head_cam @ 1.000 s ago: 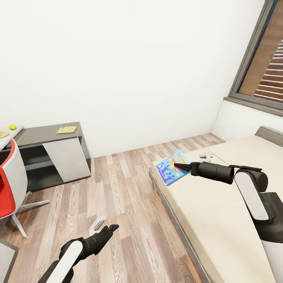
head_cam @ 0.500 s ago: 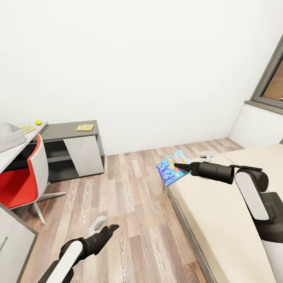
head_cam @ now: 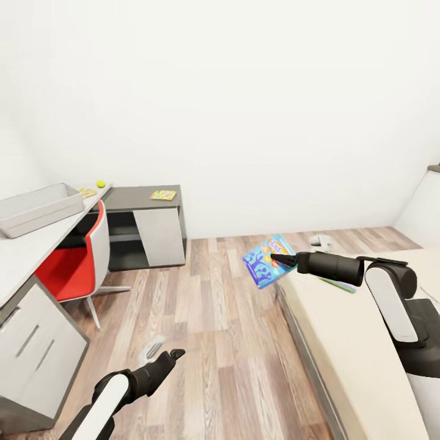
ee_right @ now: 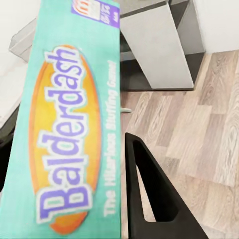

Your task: Put all the toys in the child's room - the three board games (two on the bed and one on the table), the two jigsaw puzzles on the table, and the tennis ball on the table - inside the toy box on the table in the child's room.

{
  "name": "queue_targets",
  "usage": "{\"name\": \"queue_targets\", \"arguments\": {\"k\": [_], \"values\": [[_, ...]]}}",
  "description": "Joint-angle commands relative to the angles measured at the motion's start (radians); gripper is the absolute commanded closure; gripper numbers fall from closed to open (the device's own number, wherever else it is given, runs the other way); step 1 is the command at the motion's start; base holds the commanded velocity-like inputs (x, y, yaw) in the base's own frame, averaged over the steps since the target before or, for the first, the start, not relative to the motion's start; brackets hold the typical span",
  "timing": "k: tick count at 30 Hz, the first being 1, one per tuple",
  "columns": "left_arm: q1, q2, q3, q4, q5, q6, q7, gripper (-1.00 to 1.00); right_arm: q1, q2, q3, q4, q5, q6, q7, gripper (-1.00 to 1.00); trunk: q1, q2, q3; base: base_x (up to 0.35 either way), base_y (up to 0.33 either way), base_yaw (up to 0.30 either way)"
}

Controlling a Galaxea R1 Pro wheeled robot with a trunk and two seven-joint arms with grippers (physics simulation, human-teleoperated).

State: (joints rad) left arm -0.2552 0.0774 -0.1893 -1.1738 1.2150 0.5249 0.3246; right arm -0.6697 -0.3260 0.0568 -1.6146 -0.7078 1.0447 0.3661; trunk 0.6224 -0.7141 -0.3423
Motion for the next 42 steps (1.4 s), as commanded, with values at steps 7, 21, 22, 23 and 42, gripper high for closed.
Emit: {"name": "queue_targets", "arguments": {"k": [7,21,22,23,42], "values": [[-0.001,0.001,-0.002,-0.001,0.010,0.000,0.010,-1.00,-0.001,-0.001,0.001,-0.001,0.005,0.003,0.010,1.00,-0.027,0.048,0.021,0.000,0.000,0.297],[-0.001,-0.001,-0.001,0.002,0.011,0.000,0.010,-1.00,-0.001,-0.001,0.000,-0.001,0.005,0.003,0.010,1.00,-0.080,0.146,0.065,0.000,0.000,0.297],[-0.001,-0.001,-0.001,0.002,0.011,0.000,0.010,-1.00,-0.001,-0.001,0.000,-0.001,0.005,0.003,0.010,1.00,-0.084,0.153,0.068,0.000,0.000,0.297],[-0.001,-0.001,-0.001,0.002,0.011,0.000,0.010,-1.00,-0.001,-0.001,0.000,-0.001,0.005,0.003,0.010,1.00,-0.088,0.160,0.071,0.000,0.000,0.297],[-0.001,-0.002,-0.002,0.002,0.011,0.000,0.010,-1.00,-0.001,-0.001,-0.001,-0.001,0.005,0.003,0.010,1.00,-0.161,0.293,0.130,0.000,0.000,0.297]]}}
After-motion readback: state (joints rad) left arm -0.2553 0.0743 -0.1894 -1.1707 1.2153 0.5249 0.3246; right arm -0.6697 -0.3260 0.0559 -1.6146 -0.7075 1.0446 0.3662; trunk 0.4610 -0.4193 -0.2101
